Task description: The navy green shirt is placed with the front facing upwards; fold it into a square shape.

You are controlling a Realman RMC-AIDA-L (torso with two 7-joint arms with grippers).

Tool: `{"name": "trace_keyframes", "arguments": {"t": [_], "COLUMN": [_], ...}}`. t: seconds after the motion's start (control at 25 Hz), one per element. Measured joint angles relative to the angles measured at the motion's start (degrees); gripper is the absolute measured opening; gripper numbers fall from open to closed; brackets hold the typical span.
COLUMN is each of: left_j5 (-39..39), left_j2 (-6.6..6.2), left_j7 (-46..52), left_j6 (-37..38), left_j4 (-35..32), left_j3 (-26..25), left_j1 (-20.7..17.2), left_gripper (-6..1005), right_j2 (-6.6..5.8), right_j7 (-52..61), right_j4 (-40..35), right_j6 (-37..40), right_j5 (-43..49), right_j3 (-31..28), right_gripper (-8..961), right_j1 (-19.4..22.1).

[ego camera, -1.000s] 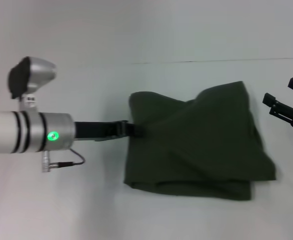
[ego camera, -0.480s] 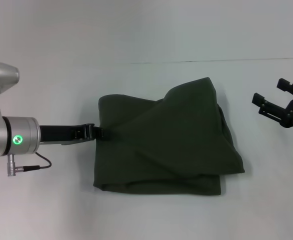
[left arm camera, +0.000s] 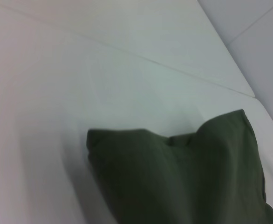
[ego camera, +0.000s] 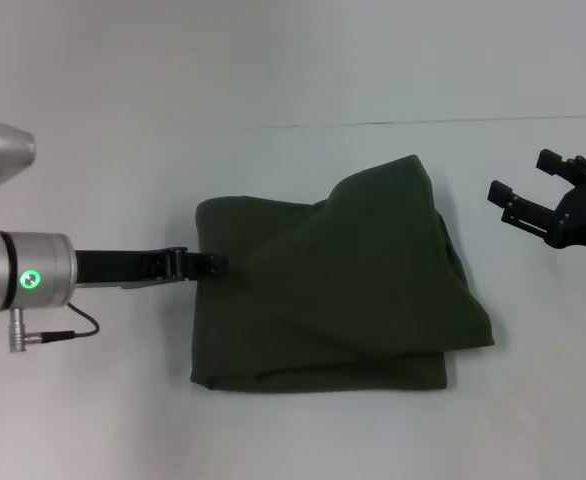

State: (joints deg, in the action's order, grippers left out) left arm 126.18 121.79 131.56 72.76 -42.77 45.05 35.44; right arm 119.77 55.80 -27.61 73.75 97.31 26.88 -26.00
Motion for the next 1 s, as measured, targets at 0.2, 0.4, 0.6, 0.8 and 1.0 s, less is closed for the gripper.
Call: {"name": "trace_keyframes", "arguments": {"t": [0.2, 0.4, 0.6, 0.8, 1.0], "left_j5": [0.03, -1.86, -9.19, -17.13, -18.2], "left_j2": [0.04, 1.08, 1.14, 0.56, 0.3], "left_j7": [-1.25, -5.15, -13.27, -24.36, -28.35], "left_j6": [0.38, 3.96, 11.39, 21.7, 26.31], "left_j4": [-4.51, -13.36, -14.71, -11.16, -9.19], "left_j3": [-1.28, -2.92, -5.46, -9.57, -10.95], "left_j1": [-1.75, -4.21, -4.45, -4.48, -4.53], "left_gripper": [419, 566, 762, 882, 921], "right_j2": [-0.1, -0.19, 0.04, 0.28, 0.4], "right_j7": [0.44, 1.03, 1.03, 1.08, 1.19], "right_j4": [-0.32, -0.44, -0.18, 0.94, 2.71], "right_j6": [-0.05, -0.2, -0.48, -2.79, -6.26], "right_j5": [0.07, 0.07, 0.07, 0.06, 0.06], "right_j3": [1.3, 4.75, 10.54, 17.75, 22.12], "right_gripper": [906, 906, 905, 907, 906], "right_j1": [-0.51, -1.08, -1.75, -2.0, -2.17]}}
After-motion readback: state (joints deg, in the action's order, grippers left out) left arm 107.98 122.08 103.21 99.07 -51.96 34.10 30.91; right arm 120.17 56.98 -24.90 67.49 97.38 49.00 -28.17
